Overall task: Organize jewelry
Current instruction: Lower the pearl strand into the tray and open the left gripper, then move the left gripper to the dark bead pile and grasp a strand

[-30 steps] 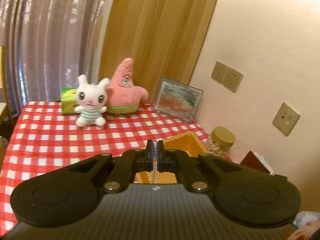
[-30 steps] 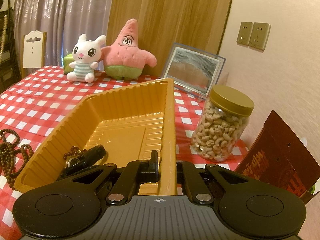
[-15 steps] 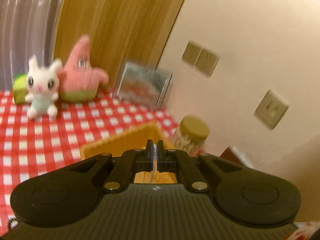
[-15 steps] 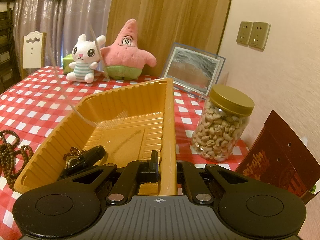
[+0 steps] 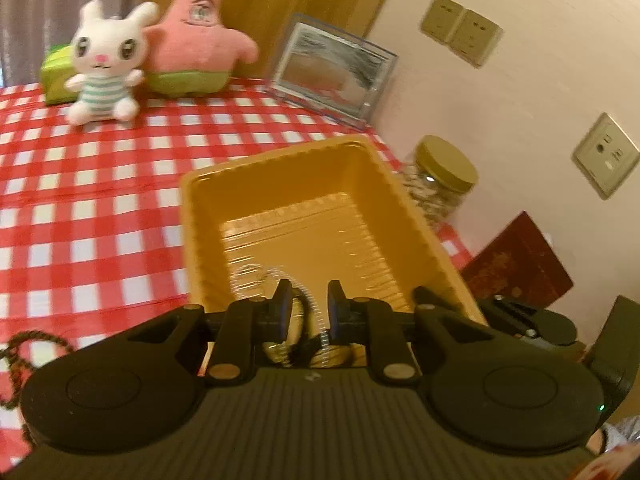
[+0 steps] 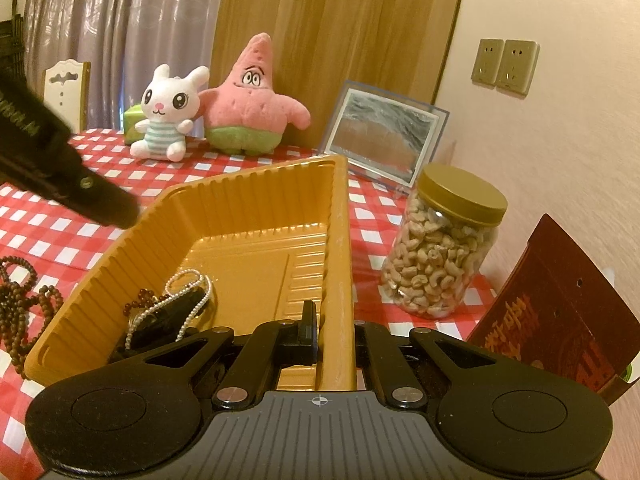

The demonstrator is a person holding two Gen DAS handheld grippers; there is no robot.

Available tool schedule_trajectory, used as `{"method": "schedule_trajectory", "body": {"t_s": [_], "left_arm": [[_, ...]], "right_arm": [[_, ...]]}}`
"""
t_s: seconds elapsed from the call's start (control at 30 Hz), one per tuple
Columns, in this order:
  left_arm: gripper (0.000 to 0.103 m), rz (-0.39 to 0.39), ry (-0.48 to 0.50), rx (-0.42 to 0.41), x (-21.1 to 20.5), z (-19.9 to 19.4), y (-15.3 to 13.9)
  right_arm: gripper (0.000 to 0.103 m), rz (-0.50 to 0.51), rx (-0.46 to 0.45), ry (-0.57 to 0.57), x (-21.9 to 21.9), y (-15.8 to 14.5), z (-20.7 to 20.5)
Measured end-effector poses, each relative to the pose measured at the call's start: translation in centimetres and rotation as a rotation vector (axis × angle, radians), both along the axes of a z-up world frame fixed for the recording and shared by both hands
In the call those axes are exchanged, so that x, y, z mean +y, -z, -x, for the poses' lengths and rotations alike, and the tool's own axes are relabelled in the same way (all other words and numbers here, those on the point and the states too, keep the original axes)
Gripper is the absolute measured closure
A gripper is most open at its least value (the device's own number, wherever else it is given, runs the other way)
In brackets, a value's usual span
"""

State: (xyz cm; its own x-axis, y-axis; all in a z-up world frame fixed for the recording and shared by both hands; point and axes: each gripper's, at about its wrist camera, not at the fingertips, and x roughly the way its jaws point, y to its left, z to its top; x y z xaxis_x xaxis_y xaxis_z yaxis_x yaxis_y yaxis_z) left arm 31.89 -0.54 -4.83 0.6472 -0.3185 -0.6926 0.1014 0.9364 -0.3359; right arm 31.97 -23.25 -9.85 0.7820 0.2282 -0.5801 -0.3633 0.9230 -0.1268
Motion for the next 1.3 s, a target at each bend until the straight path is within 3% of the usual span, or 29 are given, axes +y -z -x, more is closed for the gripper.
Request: {"method": "schedule_trajectory", "body": {"t_s": [0.27,0.77,0.97,1.3], "left_arm": [[0.081,-0.067,-0.147,0.007,4.4,2.7,0.0],[0.08,-0.153,-0.433,0.067,13.6,10.4,1.6],[0.08,-0.186,-0.433,0.107,13.7,12.0,3.2],[0.08,-0.195,-0.304,0.119,10.0,11.5,5.7]], "right_arm": [[0.099,-0.003,-0.003,-0.003,-0.1,0.0,0.0],[0.099,0.01,-0.003,-0.014,0.0,0.0,-0.2],[0.099,0.016,0.001,-0.016,0.0,0.1,-0.2],[0.099,0.019,0.002,-0.015,0.0,0.1,-0.1]]}}
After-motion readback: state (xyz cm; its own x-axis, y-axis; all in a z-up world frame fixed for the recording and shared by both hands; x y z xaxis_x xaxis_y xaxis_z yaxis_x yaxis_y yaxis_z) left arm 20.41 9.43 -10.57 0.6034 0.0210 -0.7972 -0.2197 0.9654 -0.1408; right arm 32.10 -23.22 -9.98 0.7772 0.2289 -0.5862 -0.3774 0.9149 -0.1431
